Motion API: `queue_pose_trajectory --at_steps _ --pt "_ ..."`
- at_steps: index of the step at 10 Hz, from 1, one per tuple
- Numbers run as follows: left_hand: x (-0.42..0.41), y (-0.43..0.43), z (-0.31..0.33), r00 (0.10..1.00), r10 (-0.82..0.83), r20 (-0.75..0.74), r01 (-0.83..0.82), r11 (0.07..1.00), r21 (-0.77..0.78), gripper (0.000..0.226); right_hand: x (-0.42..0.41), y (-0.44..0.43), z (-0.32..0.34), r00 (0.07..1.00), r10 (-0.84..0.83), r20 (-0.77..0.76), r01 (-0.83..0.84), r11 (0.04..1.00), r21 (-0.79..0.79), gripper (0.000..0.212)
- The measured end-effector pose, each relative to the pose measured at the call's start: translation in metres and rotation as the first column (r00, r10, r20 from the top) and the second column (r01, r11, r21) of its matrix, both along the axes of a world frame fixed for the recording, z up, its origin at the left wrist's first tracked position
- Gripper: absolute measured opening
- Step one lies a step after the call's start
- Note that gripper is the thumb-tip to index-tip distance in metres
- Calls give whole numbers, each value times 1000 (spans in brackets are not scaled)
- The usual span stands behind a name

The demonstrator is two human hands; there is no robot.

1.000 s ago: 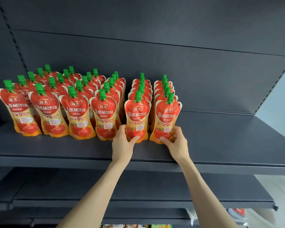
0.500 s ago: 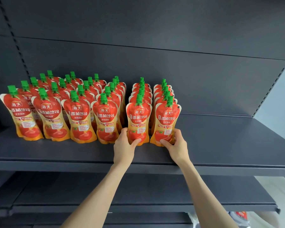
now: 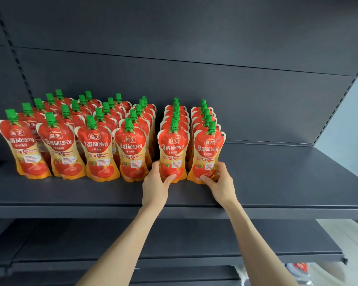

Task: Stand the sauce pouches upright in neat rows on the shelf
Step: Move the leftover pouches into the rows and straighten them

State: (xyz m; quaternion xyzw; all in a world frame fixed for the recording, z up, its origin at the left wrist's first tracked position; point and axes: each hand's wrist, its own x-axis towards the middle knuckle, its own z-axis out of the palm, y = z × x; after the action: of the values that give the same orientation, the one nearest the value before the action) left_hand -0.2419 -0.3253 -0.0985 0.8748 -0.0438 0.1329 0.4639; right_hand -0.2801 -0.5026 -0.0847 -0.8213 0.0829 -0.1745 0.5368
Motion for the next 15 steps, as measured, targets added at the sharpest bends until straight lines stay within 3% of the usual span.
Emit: queue_pose_trajectory --at_steps 11,13,15 --pt "-1 3 -2 999 -23 23 23 1000 1 63 -2 1 -1 1000 -15 -7 15 1000 -10 49" --pt "-5 5 -1 999 -7 39 6 1000 10 65 -1 -1 -6 999 -52 3 53 998 -45 58" --pt "-27 20 -12 986 9 168 -8 1000 -8 42 -16 4 -10 988 -142 64 149 981 -122 70"
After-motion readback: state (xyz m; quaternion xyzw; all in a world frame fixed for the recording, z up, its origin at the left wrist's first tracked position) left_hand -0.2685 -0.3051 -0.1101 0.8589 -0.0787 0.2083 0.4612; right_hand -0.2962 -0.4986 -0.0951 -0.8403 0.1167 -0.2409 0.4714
